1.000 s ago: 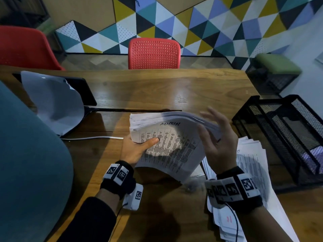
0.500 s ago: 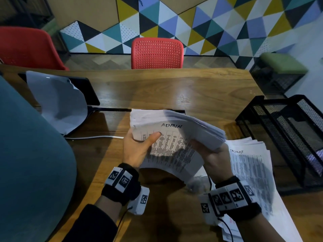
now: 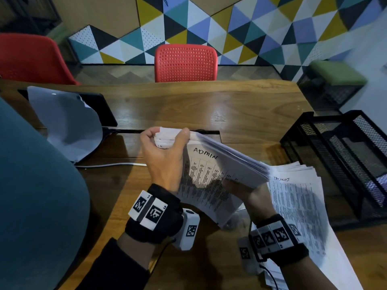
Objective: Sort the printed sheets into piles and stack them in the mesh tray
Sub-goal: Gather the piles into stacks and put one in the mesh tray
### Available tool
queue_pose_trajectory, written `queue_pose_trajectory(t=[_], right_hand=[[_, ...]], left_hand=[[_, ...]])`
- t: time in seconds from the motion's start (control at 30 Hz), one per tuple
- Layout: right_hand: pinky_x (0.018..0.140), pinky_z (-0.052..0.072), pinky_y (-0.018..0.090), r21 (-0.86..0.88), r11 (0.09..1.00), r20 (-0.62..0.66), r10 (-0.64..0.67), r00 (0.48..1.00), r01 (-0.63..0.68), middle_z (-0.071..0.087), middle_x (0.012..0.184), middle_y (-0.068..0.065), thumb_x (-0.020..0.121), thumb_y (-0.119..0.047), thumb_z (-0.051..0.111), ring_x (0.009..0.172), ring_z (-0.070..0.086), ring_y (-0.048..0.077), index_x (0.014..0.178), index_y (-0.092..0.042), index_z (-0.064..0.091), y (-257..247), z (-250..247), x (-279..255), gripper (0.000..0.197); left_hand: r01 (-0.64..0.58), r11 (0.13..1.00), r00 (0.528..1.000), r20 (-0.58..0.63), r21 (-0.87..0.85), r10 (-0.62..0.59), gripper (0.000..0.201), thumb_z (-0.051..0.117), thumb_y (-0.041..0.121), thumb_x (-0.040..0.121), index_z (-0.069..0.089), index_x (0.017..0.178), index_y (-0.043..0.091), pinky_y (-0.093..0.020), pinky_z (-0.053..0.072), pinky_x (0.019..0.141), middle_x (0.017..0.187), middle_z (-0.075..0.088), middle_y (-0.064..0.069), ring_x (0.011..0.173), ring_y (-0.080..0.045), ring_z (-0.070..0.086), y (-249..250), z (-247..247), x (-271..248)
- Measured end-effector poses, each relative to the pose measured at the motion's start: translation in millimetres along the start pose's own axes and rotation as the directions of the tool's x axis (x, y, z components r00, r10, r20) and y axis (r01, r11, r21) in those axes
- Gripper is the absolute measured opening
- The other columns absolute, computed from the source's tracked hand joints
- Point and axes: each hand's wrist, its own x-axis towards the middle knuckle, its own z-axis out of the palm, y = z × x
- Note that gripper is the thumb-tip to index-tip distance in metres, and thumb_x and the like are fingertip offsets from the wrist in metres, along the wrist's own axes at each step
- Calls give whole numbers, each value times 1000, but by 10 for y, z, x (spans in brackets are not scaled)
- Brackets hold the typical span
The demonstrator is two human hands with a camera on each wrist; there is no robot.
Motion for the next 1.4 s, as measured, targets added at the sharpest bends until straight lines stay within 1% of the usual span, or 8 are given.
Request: queue_pose_trajectory(t=[0.4,0.6,0.73,0.8,0.87,1.0,1.17,1.4], right_hand=[[68,56,27,-43,992,22,116,993,-115,73,87,-2,73,8,74,86,68,15,101,-9,64,220,-6,14,34],[70,56,25,-84,993,20,82,996,-80,72,89,-2,76,4,73,85,67,9,103,-11,63,236,13,-6,32],[72,54,25,-150,987,43,67,997,-60,68,88,5,80,-4,73,84,66,6,98,-9,63,259,-1,-7,22],[74,48,16,-231,971,92,89,992,-65,69,86,-11,81,-26,74,83,61,-14,93,-19,56,260,4,0,22],[80,48,12,-269,963,98,58,993,-30,68,95,-28,76,-37,73,90,59,-17,100,-27,52,225,17,10,34],[72,52,20,-241,970,66,38,997,-21,67,87,-6,81,-1,71,82,62,4,97,-25,60,225,-6,35,31],[72,60,37,-348,930,17,136,991,-122,72,88,2,73,-25,79,84,69,16,94,-15,67,395,-66,-39,26],[63,57,28,-576,818,7,20,1000,-12,70,86,1,90,-43,52,77,67,13,103,-17,63,247,-278,-295,31]], left_hand=[[175,962,984,-17,209,-175,68,87,59,56,47,103,33,-37,52,94,114,58,3,109,-19,61,119,-85,142],[-210,842,969,-10,498,248,55,79,47,76,52,114,19,-36,48,96,105,60,11,100,-5,57,294,-37,98],[-817,348,577,643,460,504,60,52,66,86,63,122,20,-58,34,108,120,66,3,121,-17,57,469,31,-95],[-916,66,401,901,395,164,81,36,82,79,57,133,25,-61,21,115,131,62,6,135,-17,47,478,84,-168],[-929,-82,368,925,361,-97,85,48,82,74,47,139,27,-61,17,117,136,58,5,137,-18,45,417,92,-181],[-946,-62,321,947,319,-31,41,71,42,85,58,121,27,-51,36,111,108,67,9,103,-15,64,368,144,-80],[-958,91,279,956,272,87,9,69,29,89,60,87,28,-35,53,75,70,59,12,63,-11,59,466,96,63],[-767,456,605,746,452,277,18,76,35,84,63,74,26,-25,34,53,62,58,8,59,-10,51,603,-90,704]])
